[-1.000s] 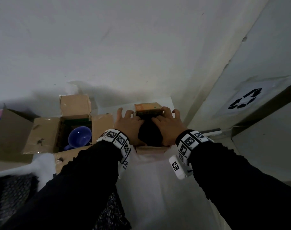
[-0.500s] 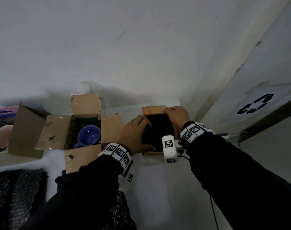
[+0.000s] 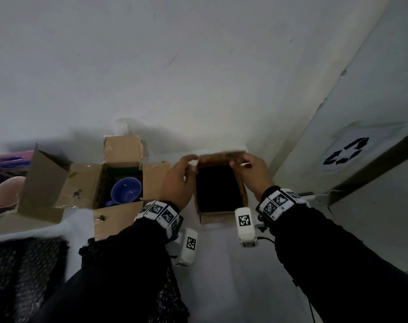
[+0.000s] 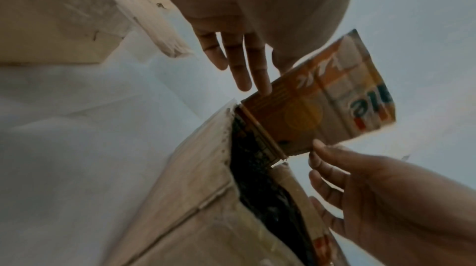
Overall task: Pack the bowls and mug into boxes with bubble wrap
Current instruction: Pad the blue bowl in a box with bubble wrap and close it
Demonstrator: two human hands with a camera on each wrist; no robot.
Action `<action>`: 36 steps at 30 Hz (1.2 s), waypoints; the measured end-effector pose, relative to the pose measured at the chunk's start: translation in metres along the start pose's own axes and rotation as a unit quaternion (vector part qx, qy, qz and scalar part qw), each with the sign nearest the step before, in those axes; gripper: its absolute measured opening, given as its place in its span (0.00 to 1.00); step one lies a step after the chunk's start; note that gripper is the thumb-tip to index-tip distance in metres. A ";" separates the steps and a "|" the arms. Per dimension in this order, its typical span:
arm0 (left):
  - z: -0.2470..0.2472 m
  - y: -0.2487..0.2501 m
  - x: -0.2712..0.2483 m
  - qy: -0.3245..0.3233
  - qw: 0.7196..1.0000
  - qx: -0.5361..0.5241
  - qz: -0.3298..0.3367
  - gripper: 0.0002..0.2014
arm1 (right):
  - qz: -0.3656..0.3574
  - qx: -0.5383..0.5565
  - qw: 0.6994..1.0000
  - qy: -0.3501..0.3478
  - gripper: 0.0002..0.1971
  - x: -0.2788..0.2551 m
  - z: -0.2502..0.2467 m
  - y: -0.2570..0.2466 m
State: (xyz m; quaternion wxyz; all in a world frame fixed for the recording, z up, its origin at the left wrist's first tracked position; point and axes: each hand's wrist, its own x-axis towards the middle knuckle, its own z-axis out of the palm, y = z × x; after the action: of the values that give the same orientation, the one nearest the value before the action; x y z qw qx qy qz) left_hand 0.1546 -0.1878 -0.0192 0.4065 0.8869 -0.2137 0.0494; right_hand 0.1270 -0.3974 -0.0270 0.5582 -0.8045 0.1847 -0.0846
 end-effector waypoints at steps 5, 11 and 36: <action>0.006 -0.003 -0.018 -0.008 0.977 -0.197 -0.083 0.17 | 0.056 0.132 0.987 -0.067 0.16 -0.047 -0.016 -0.002; 0.010 -0.002 -0.041 -0.071 0.975 -0.182 -0.108 0.04 | 0.142 0.220 0.963 -0.058 0.11 -0.095 -0.014 -0.012; 0.016 -0.019 -0.068 -0.121 0.987 0.082 0.072 0.24 | 0.116 0.156 0.976 0.098 0.09 -0.135 0.032 0.024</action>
State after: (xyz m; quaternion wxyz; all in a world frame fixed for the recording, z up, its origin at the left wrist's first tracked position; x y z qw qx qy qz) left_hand 0.0994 -0.1656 -0.0614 0.2986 0.8992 -0.3197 -0.0113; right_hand 0.0094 -0.3241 -0.0512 0.6624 -0.6683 0.3145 -0.1256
